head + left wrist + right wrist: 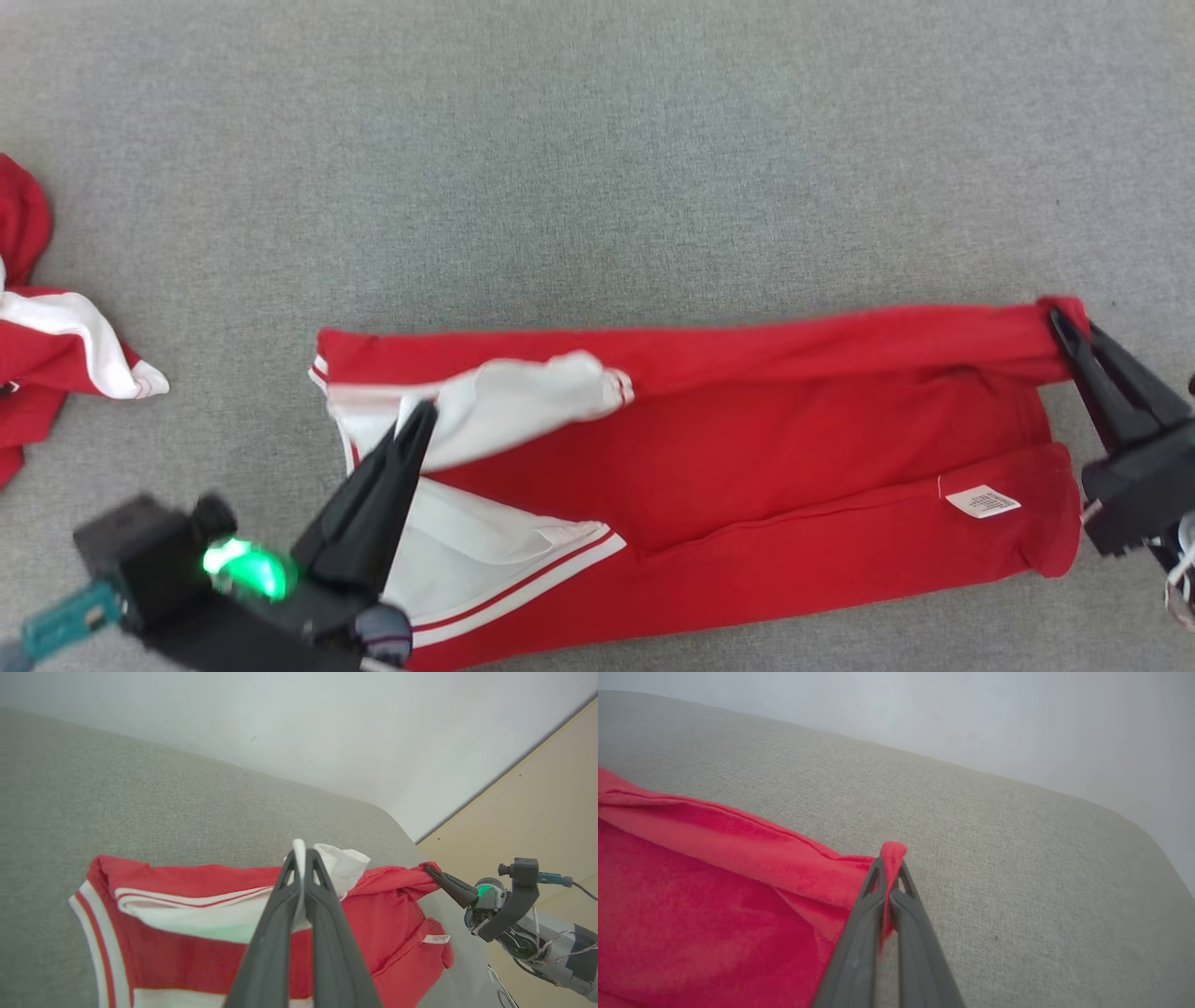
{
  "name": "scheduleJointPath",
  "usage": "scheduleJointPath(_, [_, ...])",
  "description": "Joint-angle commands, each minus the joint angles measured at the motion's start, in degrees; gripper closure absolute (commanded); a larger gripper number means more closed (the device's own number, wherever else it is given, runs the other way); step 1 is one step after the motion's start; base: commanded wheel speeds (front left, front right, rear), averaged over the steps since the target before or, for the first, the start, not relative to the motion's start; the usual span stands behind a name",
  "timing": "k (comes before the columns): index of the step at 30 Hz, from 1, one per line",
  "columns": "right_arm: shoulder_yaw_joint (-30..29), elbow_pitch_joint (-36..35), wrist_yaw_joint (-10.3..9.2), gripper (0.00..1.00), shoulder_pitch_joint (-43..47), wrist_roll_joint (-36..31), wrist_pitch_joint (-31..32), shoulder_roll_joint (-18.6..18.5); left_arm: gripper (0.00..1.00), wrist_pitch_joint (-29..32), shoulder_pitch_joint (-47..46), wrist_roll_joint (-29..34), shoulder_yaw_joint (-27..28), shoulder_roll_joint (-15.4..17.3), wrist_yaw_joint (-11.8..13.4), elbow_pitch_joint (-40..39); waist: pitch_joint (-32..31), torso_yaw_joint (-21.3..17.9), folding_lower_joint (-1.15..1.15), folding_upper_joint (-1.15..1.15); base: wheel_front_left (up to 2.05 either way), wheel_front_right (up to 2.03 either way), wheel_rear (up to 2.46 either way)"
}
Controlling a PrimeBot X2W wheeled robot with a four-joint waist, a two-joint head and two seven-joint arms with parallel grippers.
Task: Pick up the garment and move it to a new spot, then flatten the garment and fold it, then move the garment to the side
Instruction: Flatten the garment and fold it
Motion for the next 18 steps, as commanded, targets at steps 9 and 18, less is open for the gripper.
scheduleJointPath(9, [-7.6, -2.8, -0.04, 1.00, 9.7, -2.6, -0.1, 4.1, 1.00, -2.8, 10.9, -4.0, 0.5, -0.7, 1.0, -1.7, -2.5, 0.1, 0.01, 0.00, 0.00, 0.00, 0.00])
scheduleJointPath(18, [-11.3, -4.0, -0.04, 0.91, 15.9, -2.3, 2.1, 7.7, 1.00, -2.7, 14.8, -6.3, -1.0, -1.5, 0.8, 2.1, -3.3, 0.6, 0.01, 0.00, 0.00, 0.00, 0.00])
